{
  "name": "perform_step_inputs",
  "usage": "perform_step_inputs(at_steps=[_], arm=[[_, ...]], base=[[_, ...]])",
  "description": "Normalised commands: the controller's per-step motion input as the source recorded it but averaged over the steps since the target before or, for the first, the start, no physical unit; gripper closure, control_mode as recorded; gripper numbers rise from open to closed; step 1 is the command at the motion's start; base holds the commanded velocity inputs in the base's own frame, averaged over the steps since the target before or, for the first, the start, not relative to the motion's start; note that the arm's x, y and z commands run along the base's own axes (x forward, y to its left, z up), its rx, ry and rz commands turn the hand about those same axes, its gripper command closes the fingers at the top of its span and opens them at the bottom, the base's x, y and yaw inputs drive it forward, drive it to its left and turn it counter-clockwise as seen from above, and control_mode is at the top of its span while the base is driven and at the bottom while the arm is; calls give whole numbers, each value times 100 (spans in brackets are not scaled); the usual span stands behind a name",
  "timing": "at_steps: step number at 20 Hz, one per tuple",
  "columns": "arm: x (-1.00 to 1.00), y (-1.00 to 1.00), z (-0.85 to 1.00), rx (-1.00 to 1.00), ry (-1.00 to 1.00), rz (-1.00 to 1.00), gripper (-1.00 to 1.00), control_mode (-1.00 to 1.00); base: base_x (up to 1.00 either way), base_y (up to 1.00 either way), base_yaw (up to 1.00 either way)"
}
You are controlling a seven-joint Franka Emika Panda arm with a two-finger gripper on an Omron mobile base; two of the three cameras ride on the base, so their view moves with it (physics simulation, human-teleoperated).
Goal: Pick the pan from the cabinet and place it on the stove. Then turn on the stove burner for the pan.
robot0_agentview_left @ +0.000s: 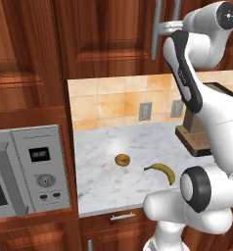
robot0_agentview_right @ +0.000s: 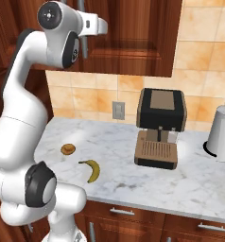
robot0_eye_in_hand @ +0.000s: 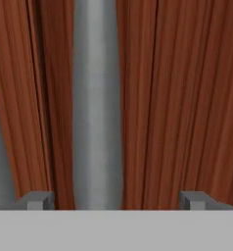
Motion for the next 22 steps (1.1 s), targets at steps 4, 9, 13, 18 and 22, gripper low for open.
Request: perform_step_inputs(at_steps=[4, 9, 13, 18, 22], arm=[[24, 10, 0, 0, 1, 0, -100, -100], [22, 10, 0, 0, 0, 0, -100, -100], [26, 8, 0, 0, 1, 0, 100, -100], [18, 2, 0, 0, 2, 0, 100, -100], [18, 0, 0, 0, 2, 0, 100, -100]], base=[[0, 0, 0], [0, 0, 0], [0, 0, 0], [0, 0, 0], [0, 0, 0]])
